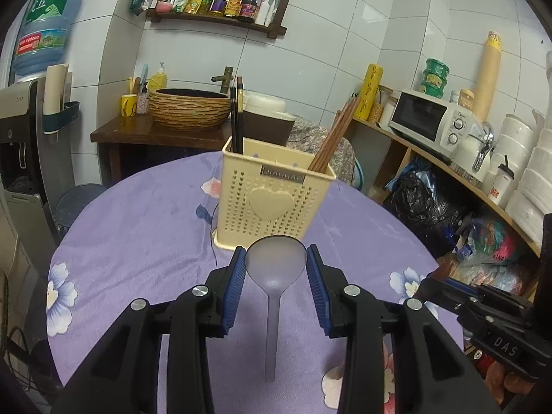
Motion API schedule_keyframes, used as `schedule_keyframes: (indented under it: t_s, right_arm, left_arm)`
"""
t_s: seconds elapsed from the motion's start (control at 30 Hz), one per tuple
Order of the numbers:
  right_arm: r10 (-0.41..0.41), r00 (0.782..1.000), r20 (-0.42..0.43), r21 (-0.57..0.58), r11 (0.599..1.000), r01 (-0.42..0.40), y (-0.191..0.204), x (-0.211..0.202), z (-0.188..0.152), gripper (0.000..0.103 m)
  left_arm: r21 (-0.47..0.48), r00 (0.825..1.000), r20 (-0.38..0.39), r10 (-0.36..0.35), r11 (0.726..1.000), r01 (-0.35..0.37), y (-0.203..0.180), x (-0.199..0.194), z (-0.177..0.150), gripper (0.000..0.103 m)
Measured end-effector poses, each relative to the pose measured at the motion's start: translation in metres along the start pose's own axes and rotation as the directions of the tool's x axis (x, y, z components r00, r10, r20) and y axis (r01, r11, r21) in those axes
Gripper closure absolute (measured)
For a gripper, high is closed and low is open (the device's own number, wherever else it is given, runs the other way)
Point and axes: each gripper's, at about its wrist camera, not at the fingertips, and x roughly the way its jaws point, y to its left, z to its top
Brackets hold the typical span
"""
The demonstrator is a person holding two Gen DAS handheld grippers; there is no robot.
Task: Organize utensils
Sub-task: 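Carry both held spoons above the cream holder, then lower both spoons into the holder and open both tools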
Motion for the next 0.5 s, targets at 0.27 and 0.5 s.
schedule_keyframes:
  t_s: [0.27, 0.5]
  right_arm:
    - [0.048, 0.994, 0.1, -0.056, 0.998, -0.042, 0.014, 0.003, 0.082, 0.087]
    - [0.02, 0.968, 0.249, -0.103, 0.995, 0.006, 0.035, 0.014, 0.181, 0.087]
  left_arm:
    - [0.023, 0.993, 0.114, -0.014, 1.0, 0.011, -0.001, -0.006, 0.089, 0.067]
    - [-0.011, 0.976, 0.216, 0.015, 1.0, -0.013, -0.002, 0.019, 0.181, 0.067]
